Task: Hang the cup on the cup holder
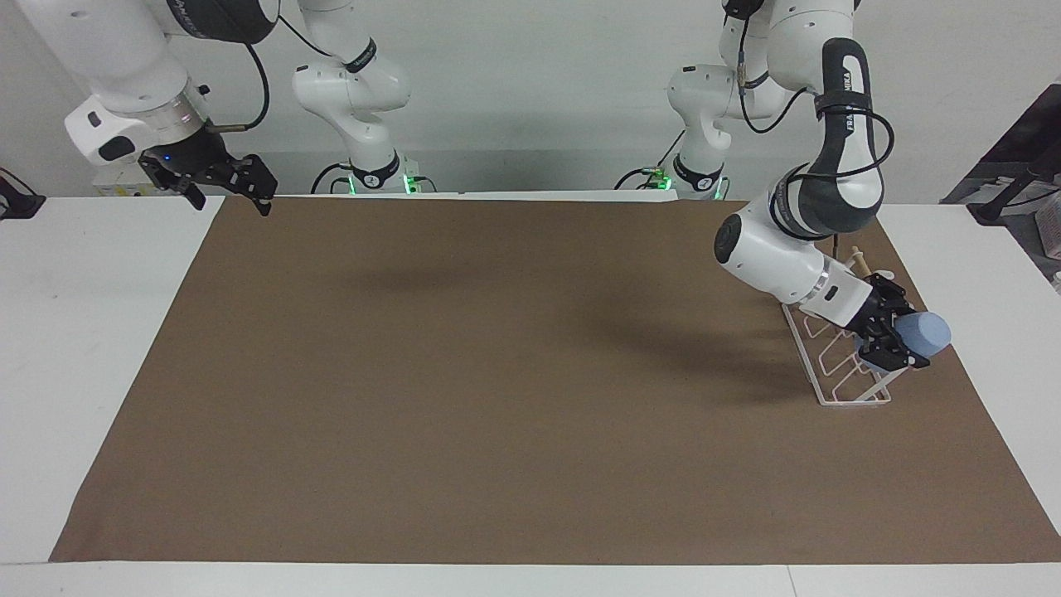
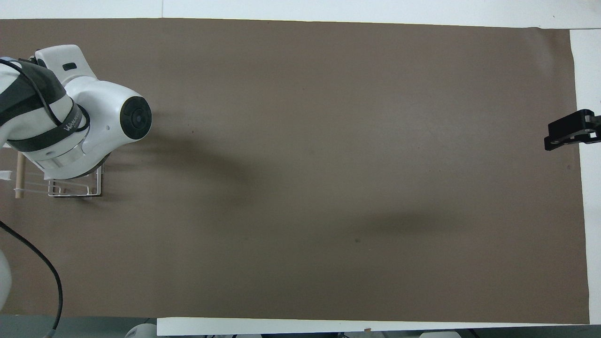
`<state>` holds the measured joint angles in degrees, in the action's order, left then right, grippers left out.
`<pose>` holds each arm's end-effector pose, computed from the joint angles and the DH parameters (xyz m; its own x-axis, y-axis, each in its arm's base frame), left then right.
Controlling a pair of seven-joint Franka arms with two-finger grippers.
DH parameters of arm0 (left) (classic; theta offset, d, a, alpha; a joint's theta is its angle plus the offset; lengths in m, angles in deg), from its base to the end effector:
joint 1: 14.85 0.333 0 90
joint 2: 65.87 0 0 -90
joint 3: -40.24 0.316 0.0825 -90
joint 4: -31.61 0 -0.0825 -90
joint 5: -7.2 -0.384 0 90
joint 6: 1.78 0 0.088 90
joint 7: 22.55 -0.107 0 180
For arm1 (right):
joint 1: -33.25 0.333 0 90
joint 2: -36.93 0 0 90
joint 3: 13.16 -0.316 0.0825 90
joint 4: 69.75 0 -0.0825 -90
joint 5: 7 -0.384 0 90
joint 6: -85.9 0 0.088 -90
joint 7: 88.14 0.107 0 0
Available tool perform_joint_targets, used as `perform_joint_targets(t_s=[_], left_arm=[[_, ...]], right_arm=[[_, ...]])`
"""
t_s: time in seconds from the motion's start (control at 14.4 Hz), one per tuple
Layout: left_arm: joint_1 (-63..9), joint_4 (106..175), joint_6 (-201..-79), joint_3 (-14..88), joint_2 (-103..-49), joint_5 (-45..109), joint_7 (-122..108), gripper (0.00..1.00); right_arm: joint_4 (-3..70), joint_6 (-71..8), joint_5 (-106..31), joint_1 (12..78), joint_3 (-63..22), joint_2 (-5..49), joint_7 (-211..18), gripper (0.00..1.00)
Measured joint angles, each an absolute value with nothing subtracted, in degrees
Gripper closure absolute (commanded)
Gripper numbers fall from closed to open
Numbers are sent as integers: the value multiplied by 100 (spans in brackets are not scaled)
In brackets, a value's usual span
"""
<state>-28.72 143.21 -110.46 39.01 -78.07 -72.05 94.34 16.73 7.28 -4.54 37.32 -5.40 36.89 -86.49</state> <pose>0.6006 -0.0870 0.4023 0.1937 0.2719 0.9426 0.8941 -0.4443 -0.0556 0.5320 -0.0395 0.6366 0.9856 -0.1009 -0.1360 -0.0953 -0.9943 0.0469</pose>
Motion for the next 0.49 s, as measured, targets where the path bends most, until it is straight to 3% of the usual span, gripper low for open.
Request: perform_joint_targets(t_s=[0.49], left_arm=[[-2873, 14639, -11037, 3890, -7860, -7213, 9832, 57]], right_arm=[[1811, 750, -458, 3720, -528, 3766, -8654, 1]])
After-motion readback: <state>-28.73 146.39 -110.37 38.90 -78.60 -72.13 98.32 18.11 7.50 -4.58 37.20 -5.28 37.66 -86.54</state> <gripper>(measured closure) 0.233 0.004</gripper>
